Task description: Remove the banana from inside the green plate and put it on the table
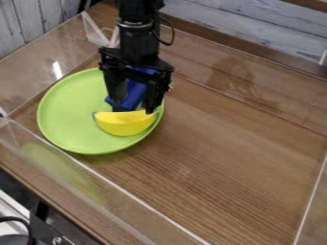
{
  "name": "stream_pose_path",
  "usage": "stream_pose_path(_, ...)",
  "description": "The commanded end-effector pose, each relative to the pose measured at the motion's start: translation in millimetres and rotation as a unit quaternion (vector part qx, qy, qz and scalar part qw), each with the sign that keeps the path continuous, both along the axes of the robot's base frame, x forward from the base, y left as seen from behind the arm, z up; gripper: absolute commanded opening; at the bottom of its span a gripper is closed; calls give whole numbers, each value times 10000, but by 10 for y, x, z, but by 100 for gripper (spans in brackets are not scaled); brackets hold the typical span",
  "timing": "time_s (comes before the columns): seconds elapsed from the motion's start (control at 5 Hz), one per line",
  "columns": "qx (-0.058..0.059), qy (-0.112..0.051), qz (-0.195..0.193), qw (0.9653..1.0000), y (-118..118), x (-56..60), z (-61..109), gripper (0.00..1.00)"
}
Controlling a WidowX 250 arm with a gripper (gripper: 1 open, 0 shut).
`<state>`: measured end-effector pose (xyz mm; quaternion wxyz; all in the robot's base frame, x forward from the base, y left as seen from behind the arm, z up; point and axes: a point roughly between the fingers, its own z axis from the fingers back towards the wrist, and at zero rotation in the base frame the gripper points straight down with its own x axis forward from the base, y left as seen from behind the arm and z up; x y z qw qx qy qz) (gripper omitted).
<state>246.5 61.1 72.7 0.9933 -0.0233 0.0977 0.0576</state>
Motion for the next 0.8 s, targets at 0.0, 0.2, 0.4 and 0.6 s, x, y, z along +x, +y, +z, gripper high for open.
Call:
stream_pose_path(0.0, 63, -300, -63, 9995, -36, 104, 148, 100)
stream_pose_path(0.2, 57, -319, -97, 9994, -74, 129, 149, 100)
stream_pose_path(0.4, 49, -330, -119, 9994, -108, 147, 146, 100)
stream_pose_path(0.6, 43, -345, -136, 9993, -131, 162, 139, 100)
